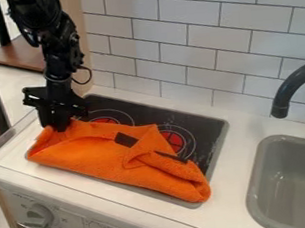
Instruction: Unfold the cloth from the right to the left
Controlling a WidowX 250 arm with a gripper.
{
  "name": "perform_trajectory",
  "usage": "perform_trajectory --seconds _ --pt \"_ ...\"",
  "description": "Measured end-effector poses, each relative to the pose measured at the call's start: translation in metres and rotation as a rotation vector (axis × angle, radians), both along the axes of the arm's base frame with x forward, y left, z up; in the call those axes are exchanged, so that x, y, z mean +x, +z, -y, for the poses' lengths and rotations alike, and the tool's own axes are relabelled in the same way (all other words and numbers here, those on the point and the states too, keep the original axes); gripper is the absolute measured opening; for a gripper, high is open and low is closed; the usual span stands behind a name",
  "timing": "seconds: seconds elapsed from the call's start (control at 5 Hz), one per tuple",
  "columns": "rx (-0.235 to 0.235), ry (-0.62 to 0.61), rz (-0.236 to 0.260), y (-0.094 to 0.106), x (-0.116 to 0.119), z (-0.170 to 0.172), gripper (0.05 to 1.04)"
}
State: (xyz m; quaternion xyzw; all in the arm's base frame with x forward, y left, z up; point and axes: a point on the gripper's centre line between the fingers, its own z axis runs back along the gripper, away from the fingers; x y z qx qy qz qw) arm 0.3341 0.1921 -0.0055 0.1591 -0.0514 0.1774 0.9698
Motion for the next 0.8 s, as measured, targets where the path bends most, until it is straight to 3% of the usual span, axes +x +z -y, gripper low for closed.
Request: perform_trajectory --seconds 0.4,0.6,0.8 --pt "-0.005 0.016 -0.011 0.005 -0.005 0.002 0.997" --pt "0.0 0.024 0.027 0.024 -0.004 0.002 1.007" --pt "0.002 0.027 0.104 0.057 -0.002 0.006 0.999"
